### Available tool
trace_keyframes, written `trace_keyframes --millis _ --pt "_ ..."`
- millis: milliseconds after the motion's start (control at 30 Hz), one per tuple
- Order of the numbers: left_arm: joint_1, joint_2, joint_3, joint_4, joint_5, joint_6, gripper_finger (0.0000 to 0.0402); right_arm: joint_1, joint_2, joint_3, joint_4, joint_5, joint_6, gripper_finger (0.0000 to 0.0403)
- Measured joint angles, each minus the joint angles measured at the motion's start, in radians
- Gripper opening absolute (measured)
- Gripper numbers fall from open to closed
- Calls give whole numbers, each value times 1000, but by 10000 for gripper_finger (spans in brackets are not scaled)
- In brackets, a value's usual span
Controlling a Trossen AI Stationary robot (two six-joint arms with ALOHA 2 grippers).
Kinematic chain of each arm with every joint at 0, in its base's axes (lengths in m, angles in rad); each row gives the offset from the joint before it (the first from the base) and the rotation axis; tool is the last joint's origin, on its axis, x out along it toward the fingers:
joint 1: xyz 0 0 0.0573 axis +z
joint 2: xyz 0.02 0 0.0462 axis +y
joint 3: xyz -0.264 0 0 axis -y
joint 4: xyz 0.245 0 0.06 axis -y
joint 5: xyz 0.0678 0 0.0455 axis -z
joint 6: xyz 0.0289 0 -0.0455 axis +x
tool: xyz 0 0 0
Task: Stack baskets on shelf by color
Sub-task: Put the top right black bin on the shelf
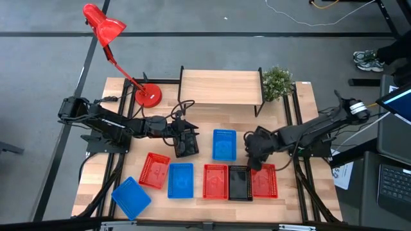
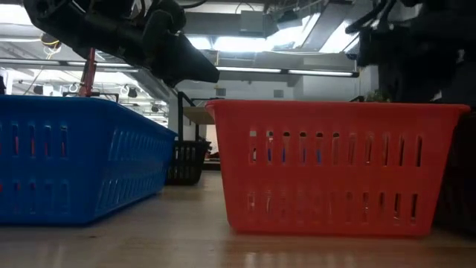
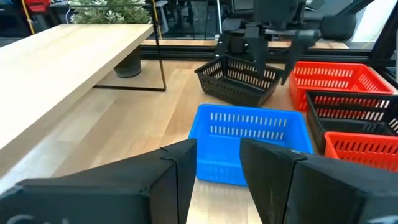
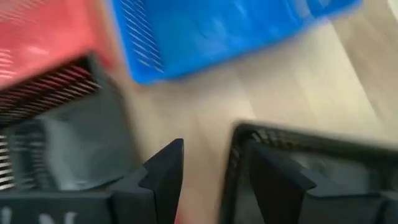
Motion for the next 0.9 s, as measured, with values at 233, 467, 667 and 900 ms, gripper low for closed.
trace_keyframes --millis 233,467,667,900 --pt "0 0 0 3 0 0 116 24 139 73 -100 2 45 173" --pt "0 0 0 1 0 0 116 23 242 76 -121 3 69 173" --pt "0 0 0 -2 0 0 116 13 267 76 -123 4 108 131" --pt "0 0 0 -2 0 0 116 -5 258 104 -127 2 120 10"
